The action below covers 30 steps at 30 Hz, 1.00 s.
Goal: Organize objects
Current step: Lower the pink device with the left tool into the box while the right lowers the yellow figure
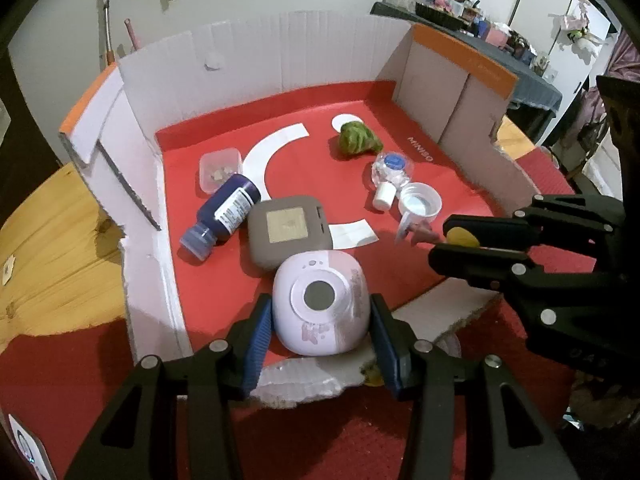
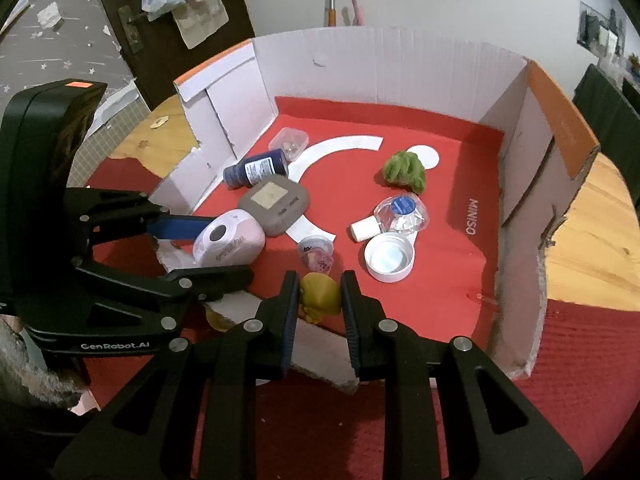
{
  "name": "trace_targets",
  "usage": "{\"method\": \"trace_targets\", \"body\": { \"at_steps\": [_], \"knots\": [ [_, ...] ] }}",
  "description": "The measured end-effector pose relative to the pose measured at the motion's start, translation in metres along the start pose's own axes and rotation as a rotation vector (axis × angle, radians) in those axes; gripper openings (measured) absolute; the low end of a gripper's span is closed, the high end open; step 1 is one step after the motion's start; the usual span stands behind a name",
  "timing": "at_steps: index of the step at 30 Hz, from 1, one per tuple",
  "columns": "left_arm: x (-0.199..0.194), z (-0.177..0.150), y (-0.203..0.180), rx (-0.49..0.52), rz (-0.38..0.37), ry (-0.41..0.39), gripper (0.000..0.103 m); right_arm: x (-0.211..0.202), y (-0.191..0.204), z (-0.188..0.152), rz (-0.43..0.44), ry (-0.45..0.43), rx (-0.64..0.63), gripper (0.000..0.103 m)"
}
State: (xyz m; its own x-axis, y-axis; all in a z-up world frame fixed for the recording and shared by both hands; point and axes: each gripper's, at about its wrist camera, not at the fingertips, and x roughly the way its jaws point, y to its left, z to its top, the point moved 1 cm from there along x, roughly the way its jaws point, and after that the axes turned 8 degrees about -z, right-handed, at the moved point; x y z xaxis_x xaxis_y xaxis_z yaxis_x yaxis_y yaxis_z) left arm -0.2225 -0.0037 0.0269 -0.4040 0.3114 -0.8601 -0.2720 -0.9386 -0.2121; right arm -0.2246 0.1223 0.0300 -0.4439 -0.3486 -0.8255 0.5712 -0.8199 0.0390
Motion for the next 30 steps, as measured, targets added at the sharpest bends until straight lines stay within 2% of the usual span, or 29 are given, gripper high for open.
{"method": "trace_targets", "body": {
  "at_steps": [7, 11, 17, 25, 30],
  "knots": [
    [0.003, 0.005, 0.005, -0.012, -0.015, -0.004, 0.05, 0.01, 0.0, 0.002, 0.008, 0.026, -0.009, 0.02],
    [0.007, 0.008, 0.01, -0.015, 0.022, -0.017, 0.05, 0.016, -0.001, 0.003, 0.015, 0.035, -0.006, 0.02],
    [0.012, 0.014, 0.013, -0.021, 0.02, -0.029, 0.049, 0.023, -0.007, 0.003, 0.009, 0.046, 0.009, 0.02],
    [0.018, 0.025, 0.018, -0.036, 0.05, -0.054, 0.049, 0.028, -0.021, 0.005, -0.02, 0.039, 0.028, 0.02],
    [0.022, 0.031, 0.02, -0.039, 0.078, -0.067, 0.05, 0.027, -0.035, 0.009, -0.085, 0.018, 0.051, 0.02]
  ]
}}
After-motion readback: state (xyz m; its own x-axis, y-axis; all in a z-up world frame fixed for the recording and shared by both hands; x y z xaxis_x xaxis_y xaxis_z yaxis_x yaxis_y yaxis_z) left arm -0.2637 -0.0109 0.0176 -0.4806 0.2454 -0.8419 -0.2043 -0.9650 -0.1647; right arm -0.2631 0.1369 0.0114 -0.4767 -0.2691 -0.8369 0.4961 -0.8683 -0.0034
